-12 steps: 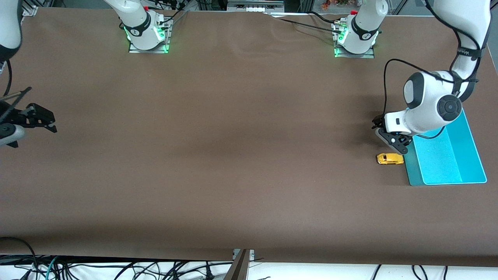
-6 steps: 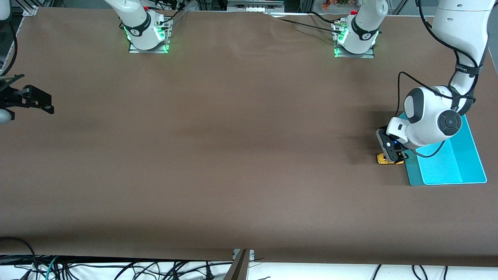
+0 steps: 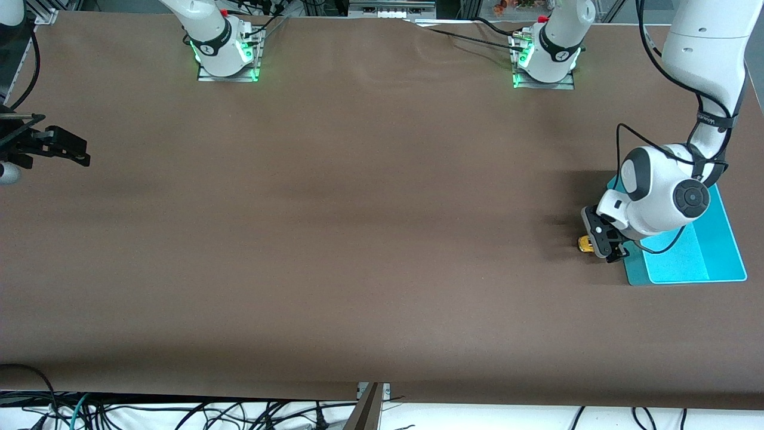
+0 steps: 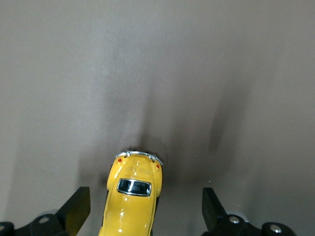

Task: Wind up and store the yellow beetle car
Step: 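Lower the left gripper onto the car while the right gripper withdraws, then close the left gripper on the yellow car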

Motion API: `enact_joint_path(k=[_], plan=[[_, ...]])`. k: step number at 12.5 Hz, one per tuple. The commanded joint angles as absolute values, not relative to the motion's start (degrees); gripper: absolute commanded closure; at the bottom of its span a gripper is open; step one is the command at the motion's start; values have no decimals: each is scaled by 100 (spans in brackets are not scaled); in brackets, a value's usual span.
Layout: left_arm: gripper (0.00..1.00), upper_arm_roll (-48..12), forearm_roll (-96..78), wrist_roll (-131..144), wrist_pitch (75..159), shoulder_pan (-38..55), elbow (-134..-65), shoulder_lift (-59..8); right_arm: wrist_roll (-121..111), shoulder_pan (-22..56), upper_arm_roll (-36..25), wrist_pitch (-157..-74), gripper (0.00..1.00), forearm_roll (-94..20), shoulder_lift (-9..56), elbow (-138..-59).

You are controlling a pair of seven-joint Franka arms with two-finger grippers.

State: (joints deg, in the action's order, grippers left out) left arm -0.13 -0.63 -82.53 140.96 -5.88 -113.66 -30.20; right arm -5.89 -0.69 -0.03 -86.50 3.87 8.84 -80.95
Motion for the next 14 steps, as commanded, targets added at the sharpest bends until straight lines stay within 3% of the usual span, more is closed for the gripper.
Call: enact_joint_path(k=[1,6,7,9,10,14], plan=[[0,70,-176,-8823,14089,-589,-11232,-3085,-625,-79,-9,-8657,0,299,809,-8174],[0,176,-184,-8833,14247,-589,-11232,-3243,-606,-79,-17,-8710,0,290,826,-8174],[8,176,-306,-8746,14256,-580,-11232,-3243,-606,-79,-9,-8710,0,299,826,-8174],[79,219,-396,-8745,14247,-563,-11232,-3208,-606,-88,-18,-8710,0,290,826,-8174],[100,220,-422,-8745,14247,-554,-11232,-3173,-606,-88,-18,-8727,0,290,826,-8174],[100,211,-466,-8316,13906,-571,-11241,-2656,-606,-79,-18,-8728,0,281,826,-8174]])
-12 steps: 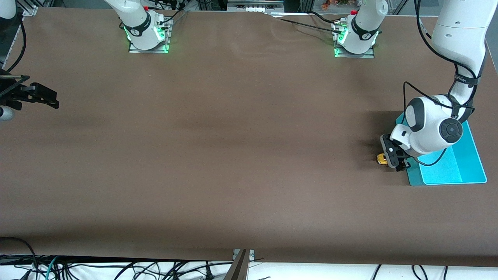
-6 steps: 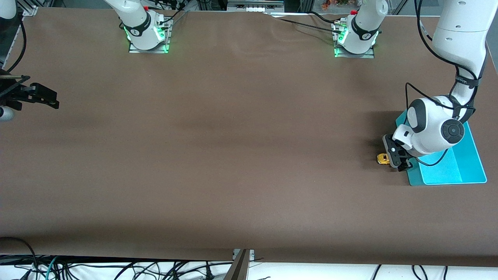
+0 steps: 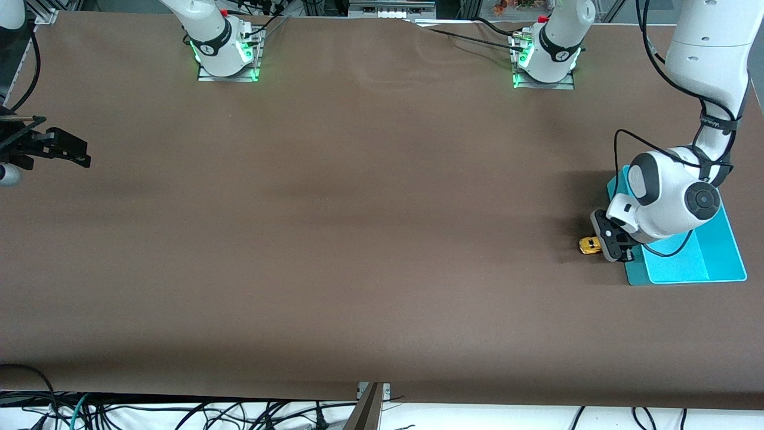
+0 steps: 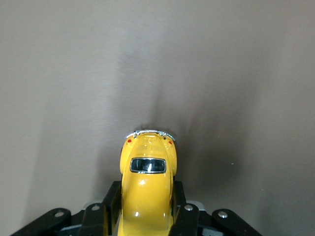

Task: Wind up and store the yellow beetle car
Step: 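Close the left gripper on the yellow car, then lift the car with the left gripper and move it into the tray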

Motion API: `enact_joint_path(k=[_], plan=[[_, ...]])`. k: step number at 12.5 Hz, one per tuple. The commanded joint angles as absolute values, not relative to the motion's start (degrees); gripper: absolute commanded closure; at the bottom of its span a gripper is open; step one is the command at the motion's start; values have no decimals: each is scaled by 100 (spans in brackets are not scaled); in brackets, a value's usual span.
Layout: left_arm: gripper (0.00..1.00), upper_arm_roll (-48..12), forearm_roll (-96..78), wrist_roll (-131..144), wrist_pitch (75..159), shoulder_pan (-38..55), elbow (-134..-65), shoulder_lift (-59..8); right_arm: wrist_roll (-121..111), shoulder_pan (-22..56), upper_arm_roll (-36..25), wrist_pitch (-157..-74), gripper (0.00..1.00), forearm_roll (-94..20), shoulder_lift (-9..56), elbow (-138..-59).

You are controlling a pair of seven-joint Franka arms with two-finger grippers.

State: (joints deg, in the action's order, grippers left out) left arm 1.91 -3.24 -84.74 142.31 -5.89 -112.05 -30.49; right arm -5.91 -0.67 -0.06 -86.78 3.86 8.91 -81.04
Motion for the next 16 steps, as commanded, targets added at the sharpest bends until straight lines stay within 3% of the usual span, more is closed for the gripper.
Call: enact_joint_path(k=[1,7,16], plan=[[100,202,-466,-8036,13678,-580,-11241,-2454,-606,-79,-18,-8728,0,281,826,-8174],[100,202,-1416,-7848,12428,-896,-11241,-1556,-606,-88,-18,-8736,0,281,826,-8174],[100,229,694,-9132,12762,-1660,-11320,-1862,-615,-97,-35,-8736,0,255,835,-8174]])
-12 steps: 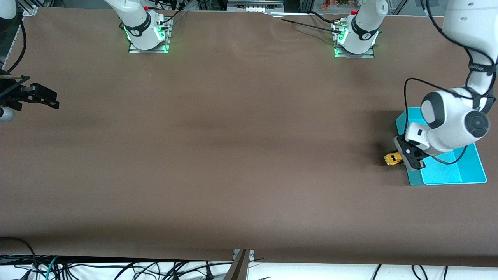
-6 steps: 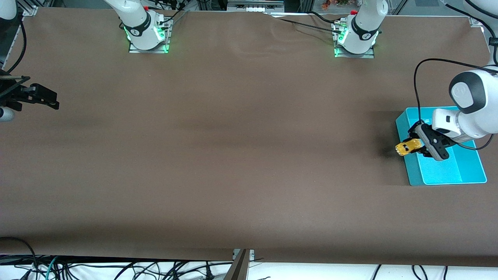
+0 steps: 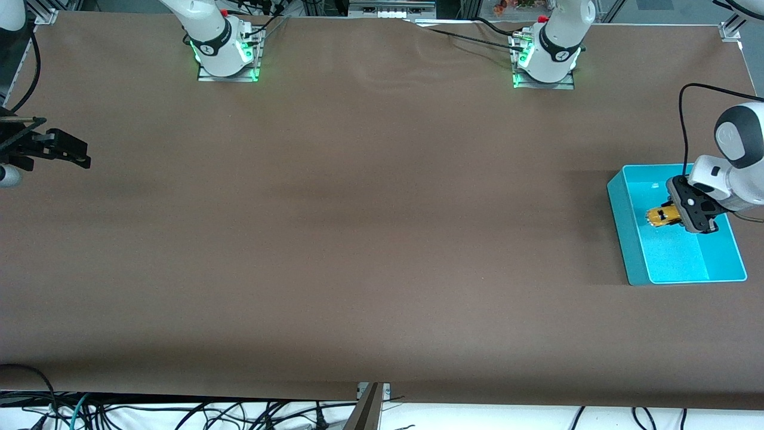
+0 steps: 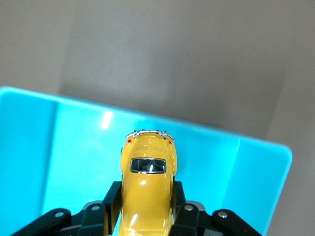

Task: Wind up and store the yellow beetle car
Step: 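Lift the car with the left gripper and move it into the tray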

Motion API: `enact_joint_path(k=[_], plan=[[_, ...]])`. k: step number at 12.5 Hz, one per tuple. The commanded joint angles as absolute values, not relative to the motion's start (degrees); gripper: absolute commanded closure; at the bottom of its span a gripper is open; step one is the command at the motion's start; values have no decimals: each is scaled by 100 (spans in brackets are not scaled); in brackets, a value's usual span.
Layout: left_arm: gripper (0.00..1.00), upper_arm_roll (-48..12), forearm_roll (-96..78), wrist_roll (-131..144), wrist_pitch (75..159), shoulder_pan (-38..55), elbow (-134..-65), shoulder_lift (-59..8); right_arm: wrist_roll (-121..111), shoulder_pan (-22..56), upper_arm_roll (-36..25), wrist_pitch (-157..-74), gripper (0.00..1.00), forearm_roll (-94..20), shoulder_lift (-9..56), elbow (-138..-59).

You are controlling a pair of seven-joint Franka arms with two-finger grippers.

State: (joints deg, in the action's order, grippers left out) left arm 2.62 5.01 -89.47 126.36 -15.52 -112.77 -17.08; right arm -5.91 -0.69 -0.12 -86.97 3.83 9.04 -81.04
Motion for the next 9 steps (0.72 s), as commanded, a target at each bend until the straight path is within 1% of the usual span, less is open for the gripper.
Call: enact_joint_path(k=[1,2,5,8,9], plan=[[100,229,686,-9132,12762,-1679,-11346,-1994,-607,-97,-35,-8736,0,150,835,-8174],[100,229,686,-9123,12805,-1679,-11408,-2039,-606,-97,-35,-8736,0,132,835,-8165],[100,237,686,-9123,13288,-1731,-11636,-2310,-606,-105,-44,-8736,0,132,835,-8165],[100,333,947,-9114,13307,-1731,-11689,-2443,-606,-97,-35,-8736,0,132,835,-8165],[96,351,1028,-9123,13298,-1740,-11716,-2452,-606,-97,-35,-8736,0,132,835,-8165]])
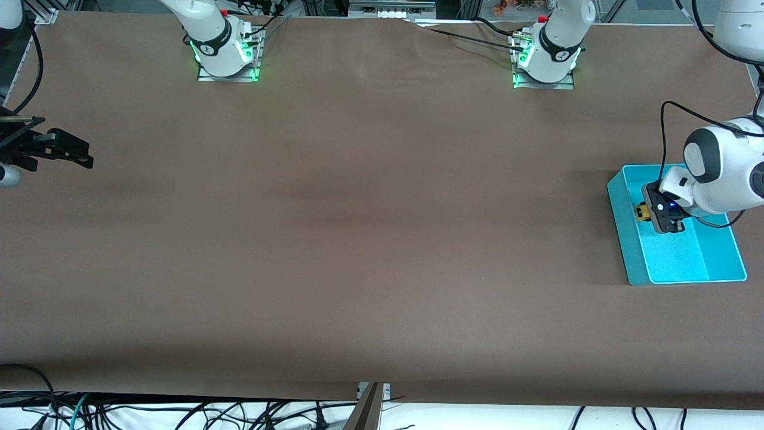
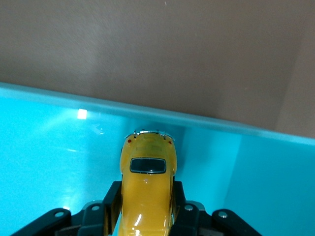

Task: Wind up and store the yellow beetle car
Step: 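Open the left gripper to set the car in the tray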

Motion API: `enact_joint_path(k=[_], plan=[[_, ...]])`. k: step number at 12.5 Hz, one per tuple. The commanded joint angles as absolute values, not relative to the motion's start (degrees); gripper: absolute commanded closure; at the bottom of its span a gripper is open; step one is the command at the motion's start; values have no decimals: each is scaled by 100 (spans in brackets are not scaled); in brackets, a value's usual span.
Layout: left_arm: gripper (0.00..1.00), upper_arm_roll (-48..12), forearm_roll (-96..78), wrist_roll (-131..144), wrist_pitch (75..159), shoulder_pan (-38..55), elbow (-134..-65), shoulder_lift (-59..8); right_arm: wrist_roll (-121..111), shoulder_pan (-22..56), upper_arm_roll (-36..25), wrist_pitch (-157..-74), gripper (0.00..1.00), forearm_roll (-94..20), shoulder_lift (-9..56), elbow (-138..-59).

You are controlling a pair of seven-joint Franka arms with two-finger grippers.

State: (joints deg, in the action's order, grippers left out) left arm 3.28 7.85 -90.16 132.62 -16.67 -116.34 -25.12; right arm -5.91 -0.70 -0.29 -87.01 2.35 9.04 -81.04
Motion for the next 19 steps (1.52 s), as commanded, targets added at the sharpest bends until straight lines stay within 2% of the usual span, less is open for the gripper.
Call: enact_joint_path(k=[1,2,4,5,6,10,13,17,19], plan=[[93,369,1028,-9123,13298,-1766,-11759,-2487,-606,-97,-35,-8736,0,132,835,-8165],[90,369,1037,-9123,13298,-1767,-11777,-2531,-606,-97,-35,-8736,0,132,835,-8165],[64,422,1020,-9062,13315,-1767,-11839,-2575,-606,-97,-35,-8736,0,123,835,-8165],[34,422,1020,-9062,13315,-1758,-11821,-2558,-606,-97,-35,-8736,0,132,835,-8165],[0,422,1020,-9062,13315,-1758,-11821,-2505,-606,-97,-35,-8736,0,132,835,-8165],[0,404,941,-9053,13307,-1723,-11734,-2111,-606,-105,-35,-8736,0,132,835,-8165],[0,177,932,-9079,13210,-1495,-11445,-1479,-606,-105,-35,-8736,0,123,835,-8165],[0,26,109,-8669,12324,-1266,-11347,-512,-606,-105,-35,-8736,0,123,835,-8165],[0,18,0,-7058,11719,-1073,-11111,-335,-606,-105,-35,-8736,0,132,835,-8165]])
